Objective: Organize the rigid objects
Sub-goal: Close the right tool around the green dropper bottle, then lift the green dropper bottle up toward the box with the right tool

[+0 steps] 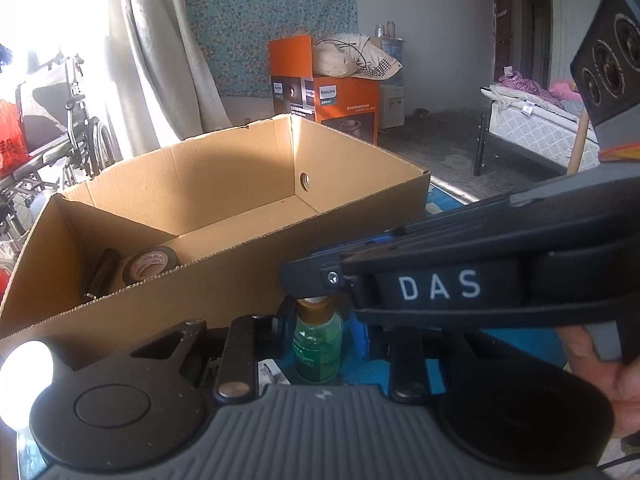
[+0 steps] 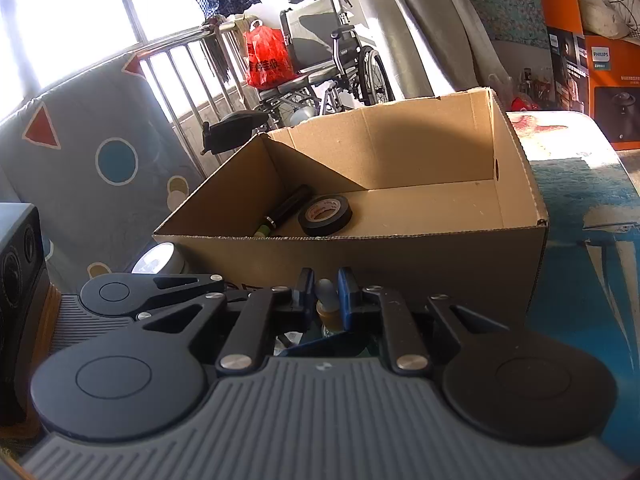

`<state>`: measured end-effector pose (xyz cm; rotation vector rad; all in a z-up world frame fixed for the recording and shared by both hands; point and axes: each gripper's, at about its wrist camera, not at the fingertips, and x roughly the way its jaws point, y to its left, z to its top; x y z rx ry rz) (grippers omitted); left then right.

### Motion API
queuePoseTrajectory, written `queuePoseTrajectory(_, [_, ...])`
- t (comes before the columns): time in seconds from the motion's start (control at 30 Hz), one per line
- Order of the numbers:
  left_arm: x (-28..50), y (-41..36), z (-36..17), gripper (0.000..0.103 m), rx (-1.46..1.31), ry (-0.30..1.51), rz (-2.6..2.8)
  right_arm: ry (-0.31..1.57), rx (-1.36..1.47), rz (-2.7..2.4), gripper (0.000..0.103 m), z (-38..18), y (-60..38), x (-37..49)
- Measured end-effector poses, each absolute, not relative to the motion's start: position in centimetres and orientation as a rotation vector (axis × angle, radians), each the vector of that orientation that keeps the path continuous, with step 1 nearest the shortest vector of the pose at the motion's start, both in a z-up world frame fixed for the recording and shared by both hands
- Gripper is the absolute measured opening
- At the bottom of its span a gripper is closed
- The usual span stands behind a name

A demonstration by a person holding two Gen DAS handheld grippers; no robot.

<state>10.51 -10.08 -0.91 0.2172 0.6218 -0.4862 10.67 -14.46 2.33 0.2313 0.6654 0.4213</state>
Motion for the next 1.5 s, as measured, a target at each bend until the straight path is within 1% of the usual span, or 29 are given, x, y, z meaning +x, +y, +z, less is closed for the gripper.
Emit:
queuePoseTrajectory(0.2, [10.8, -10.8, -0.7, 0.027, 0.184, 0.638, -0.498, 0.665, 0.239, 0.419, 0.011, 2.4, -15.3, 9.9])
queuePoseTrajectory(0.3, [10.7, -11.4, -0.7, 0.024, 0.175, 0.645, -0.510, 0.666, 0.241, 0.410, 0.011, 2.4, -15.8, 9.4])
queuePoseTrajectory(0.97, [10.4, -13.6, -0.9, 0.024, 0.175, 0.657, -0.558, 0.664, 0.292, 0.376, 0.011, 2.6, -20.0, 7.0])
queuePoseTrajectory(1.03, [10.2, -13.6, -0.9, 0.028, 0.184, 0.643, -0.559, 0.666, 0.301, 0.381, 0.012, 2.5, -20.2, 7.0])
queuePoseTrajectory(1.07, [10.0, -13.7, -1.0, 0.033, 0.194, 0.637, -0.558, 0.666, 0.304, 0.382, 0.013, 2.5, -20.1, 7.0])
queuePoseTrajectory(1.17, [9.2, -14.0, -1.2, 0.044, 0.249, 0.612, -0.546, 0.665, 0.310, 0.383, 0.014, 2.5, -20.1, 7.0])
queuePoseTrajectory(1.37, [8.7, -14.7, -2.2, 0.044, 0.309, 0.613, -0.526, 0.663, 0.295, 0.385, 0.015, 2.3, -20.0, 7.0])
queuePoseTrajectory(1.5, [8.6, -15.3, -2.8, 0.044, 0.337, 0.603, -0.514, 0.674, 0.297, 0.389, 0.026, 2.1, -20.2, 7.1])
